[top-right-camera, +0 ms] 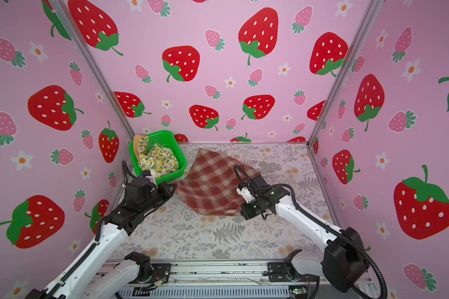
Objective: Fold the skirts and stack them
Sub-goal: 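Lay the skirt flat on the table, drawing both grippers toward the robot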
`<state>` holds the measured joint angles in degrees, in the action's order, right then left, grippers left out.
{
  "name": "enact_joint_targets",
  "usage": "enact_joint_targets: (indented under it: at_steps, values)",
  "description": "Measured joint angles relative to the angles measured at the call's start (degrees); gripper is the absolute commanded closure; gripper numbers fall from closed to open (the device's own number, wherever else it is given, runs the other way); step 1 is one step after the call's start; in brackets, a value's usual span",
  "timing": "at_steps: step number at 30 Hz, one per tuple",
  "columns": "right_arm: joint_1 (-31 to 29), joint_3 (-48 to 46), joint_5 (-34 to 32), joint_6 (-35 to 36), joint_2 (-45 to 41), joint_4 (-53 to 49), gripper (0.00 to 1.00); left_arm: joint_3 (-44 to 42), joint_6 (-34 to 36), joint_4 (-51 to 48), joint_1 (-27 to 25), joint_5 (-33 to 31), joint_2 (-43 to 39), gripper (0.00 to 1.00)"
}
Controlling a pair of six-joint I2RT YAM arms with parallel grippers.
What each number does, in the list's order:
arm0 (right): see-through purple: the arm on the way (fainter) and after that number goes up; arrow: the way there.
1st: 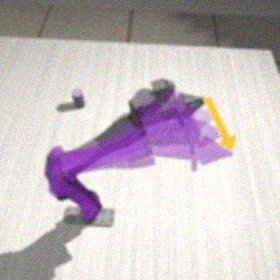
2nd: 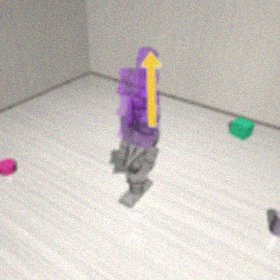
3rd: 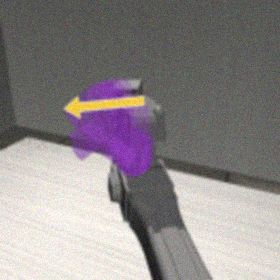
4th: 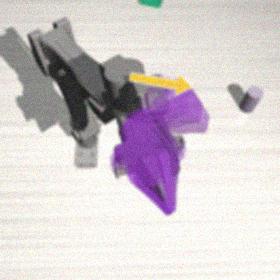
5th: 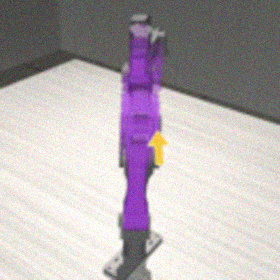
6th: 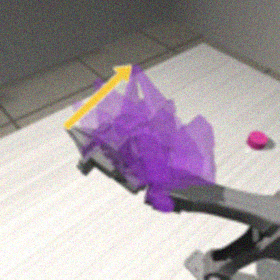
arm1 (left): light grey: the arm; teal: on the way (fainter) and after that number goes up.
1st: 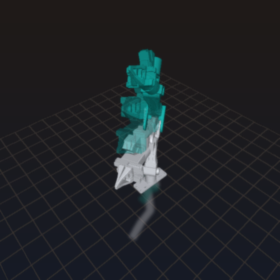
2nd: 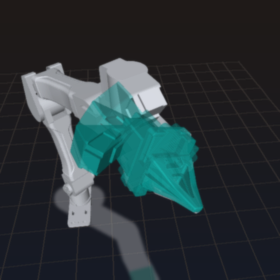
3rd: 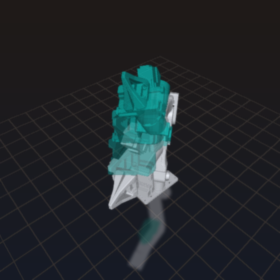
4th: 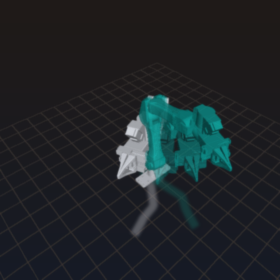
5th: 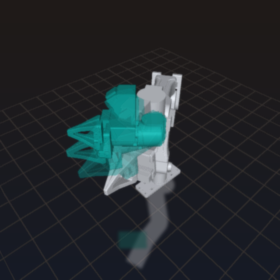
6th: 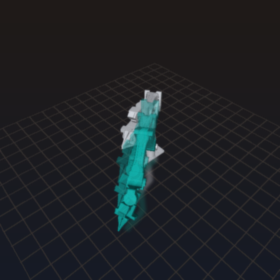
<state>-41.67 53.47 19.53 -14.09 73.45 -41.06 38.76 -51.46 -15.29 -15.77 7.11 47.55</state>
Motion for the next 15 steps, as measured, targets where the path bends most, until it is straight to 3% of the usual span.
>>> enact_joint_targets:
  at_steps: [8, 11, 15]
  values:
    - [-6.3, -3.1, 3.6, -1.4, 8.2, 4.2, 0.97, -10.3, -1.9, -10.3, 0.0, -7.7, -14.1, 1.0]
    - [-7.0, -3.3, 4.4, -1.8, 11.3, 5.7, 0.86, -12.8, -2.4, -12.4, 0.0, -9.9, -17.5, 1.0]
    - [-7.3, -3.9, 4.2, -2.8, 13.1, 7.4, 0.57, -16.7, -3.0, -12.9, 0.0, -11.0, -17.7, 1.0]
